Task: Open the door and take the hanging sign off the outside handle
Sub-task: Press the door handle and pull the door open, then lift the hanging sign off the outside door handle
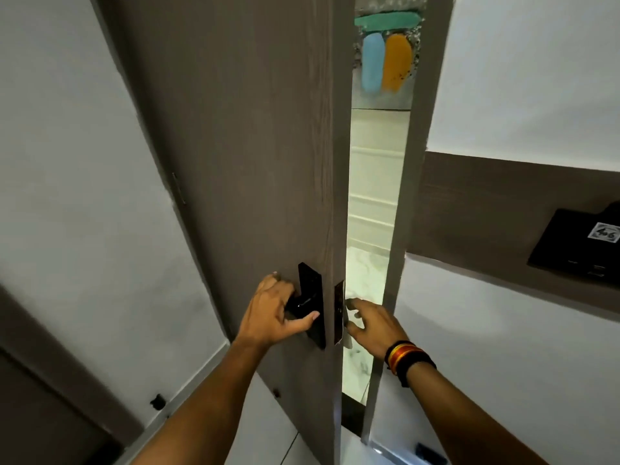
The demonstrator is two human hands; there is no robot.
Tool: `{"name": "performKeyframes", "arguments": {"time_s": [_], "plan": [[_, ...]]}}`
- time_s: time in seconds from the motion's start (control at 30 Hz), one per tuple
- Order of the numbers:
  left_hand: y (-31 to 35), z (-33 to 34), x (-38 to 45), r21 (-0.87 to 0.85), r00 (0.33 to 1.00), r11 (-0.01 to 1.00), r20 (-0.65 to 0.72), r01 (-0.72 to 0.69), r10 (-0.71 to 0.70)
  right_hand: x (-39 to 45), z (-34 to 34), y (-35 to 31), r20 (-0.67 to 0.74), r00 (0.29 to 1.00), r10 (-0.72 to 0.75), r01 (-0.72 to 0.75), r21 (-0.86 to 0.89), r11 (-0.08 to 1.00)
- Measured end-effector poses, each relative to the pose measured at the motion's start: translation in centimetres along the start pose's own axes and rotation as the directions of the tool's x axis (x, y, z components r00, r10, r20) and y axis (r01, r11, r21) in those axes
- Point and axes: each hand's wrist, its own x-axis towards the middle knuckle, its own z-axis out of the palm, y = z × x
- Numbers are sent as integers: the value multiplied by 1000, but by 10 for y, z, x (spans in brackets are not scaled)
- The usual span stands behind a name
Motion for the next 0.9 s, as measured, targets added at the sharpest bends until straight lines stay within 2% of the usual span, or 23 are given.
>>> {"name": "performKeyframes", "arguments": {"time_s": [0.23,0.47,0.63,0.73,0.9], "plan": [[-22,-41,-49,127,1000,992,-10,16,-15,-6,31,-46,106,978,-180,197,-187,962],[-40,-66,-86,30,993,993,-37,114,-113,-25,67,-75,67,955,-290,297,-163,941],[-54,-81,-104,-29,984,984,-19,178,-179,-33,83,-97,-63,951,-302,293,-124,948],[-58,-84,-112,-77,979,979,-62,187,-192,-35,94,-110,-125,948,-292,281,-97,955],[-62,-88,-118,-92,981,983,-93,160,-168,-14,102,-107,-194,968,-161,183,104,978]]}}
